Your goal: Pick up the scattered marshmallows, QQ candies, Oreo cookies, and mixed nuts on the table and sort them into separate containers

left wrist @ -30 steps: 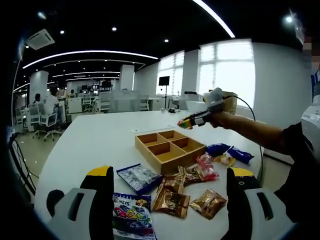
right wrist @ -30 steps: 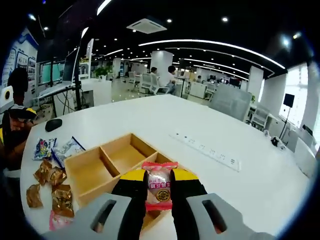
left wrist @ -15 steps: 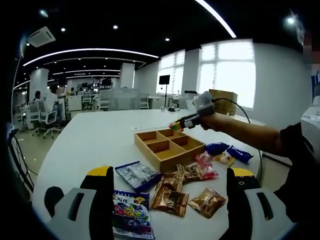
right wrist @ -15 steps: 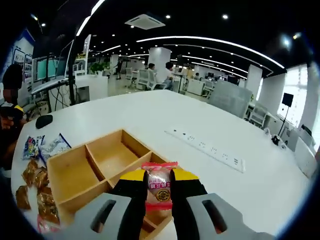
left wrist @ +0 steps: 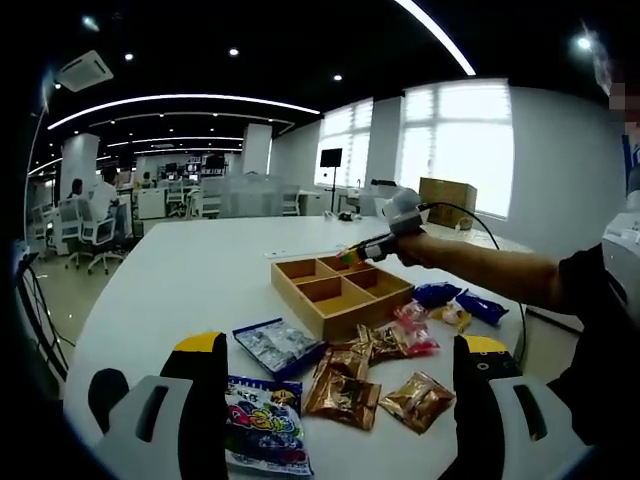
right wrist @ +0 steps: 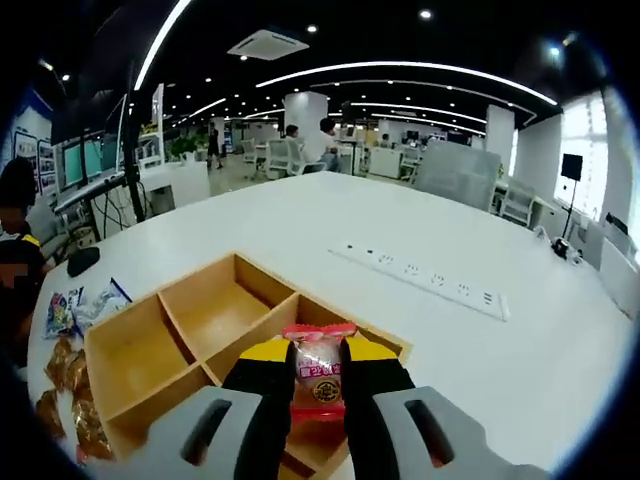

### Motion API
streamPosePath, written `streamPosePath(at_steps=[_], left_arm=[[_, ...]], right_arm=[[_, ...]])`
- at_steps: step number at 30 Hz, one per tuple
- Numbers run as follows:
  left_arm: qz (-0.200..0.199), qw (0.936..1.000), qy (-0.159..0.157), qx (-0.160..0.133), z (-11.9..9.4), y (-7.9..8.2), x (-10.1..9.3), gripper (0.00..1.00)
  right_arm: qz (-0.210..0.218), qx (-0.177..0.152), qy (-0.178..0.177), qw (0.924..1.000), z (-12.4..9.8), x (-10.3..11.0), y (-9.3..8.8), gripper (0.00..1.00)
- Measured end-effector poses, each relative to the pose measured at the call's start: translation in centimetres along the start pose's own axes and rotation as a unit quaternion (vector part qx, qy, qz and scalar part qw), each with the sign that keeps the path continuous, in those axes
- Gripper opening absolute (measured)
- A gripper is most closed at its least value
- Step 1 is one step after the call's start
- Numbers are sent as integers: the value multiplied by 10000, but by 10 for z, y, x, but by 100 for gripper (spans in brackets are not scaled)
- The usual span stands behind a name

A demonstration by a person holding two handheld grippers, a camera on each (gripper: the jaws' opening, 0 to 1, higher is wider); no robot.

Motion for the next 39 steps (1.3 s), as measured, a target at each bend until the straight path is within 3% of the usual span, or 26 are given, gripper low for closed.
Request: streamPosePath(at_steps=[18,39], left_arm=[[-23,10000,29,10,0,-1,3,97],[-50,10000,14,-7,-2,1,3,97]], right_arm=[[-346,118,-22,9993,8,4,-9,15],[-344,125,-81,9993,10,2,-7,15]])
Point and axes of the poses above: the point that each gripper's makers call its tool centre point, and the gripper's own axes: z roughly forward along the fingers, x roughly to its left, y roughly out of its top, the point moved 6 cm from there along -z, roughly backward along the fingers, and after that the axes turned 5 degrees about x, right-handed, at the moved point
